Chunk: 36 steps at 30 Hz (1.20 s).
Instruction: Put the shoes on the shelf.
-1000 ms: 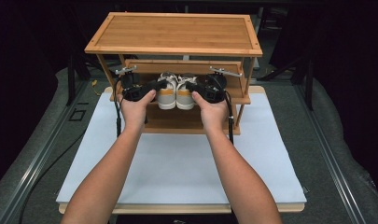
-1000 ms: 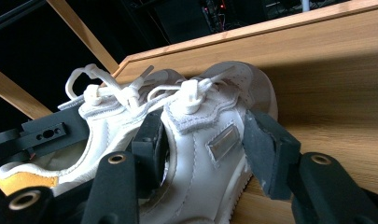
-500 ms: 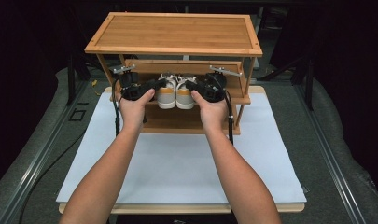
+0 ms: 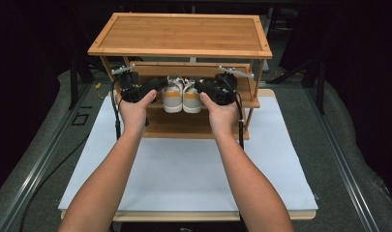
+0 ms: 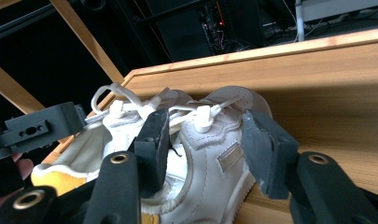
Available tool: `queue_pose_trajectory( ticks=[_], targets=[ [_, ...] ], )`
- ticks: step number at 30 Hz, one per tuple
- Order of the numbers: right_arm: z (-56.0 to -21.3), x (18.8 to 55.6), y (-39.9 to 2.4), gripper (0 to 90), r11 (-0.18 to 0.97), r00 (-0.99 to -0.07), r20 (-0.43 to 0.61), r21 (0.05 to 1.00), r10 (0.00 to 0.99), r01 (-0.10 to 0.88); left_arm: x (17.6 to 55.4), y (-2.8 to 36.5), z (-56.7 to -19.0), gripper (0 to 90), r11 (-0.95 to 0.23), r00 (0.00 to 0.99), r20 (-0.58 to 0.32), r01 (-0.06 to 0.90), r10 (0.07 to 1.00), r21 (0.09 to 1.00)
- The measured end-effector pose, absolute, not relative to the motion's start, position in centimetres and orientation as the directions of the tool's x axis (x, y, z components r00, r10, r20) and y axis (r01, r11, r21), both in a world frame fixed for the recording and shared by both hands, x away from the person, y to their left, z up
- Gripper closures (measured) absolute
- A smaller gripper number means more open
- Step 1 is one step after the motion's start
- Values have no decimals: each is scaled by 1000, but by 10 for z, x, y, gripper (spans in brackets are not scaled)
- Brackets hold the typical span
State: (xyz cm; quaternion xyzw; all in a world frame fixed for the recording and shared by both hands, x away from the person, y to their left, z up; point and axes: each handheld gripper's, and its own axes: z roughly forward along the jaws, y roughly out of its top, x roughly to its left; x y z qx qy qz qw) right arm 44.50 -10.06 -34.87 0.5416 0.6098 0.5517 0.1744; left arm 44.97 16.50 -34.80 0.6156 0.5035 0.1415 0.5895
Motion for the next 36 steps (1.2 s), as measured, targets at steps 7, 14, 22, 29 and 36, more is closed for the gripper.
queue_pose_trajectory(
  ticks=[7, 14, 22, 29, 36],
  targets=[
    [-343, 435, -107, 528, -167, -377, 352, 881, 856, 444, 437, 176, -343, 585, 169, 477, -385, 435, 790, 885],
    [-343, 419, -116, 535, -136, -399, 312, 902, 862, 411, 426, 185, -347, 596, 153, 498, -380, 437, 780, 886],
    [-356, 408, -126, 696, -142, -415, 331, 894, 848, 424, 413, 190, -358, 690, 143, 532, -378, 429, 758, 892],
    [-367, 404, -125, 812, -140, -437, 348, 887, 829, 440, 409, 189, -371, 819, 127, 548, -387, 452, 742, 883],
    [-373, 404, -120, 879, -117, -449, 349, 877, 822, 467, 410, 183, -376, 894, 123, 569, -402, 465, 717, 877]
  ],
)
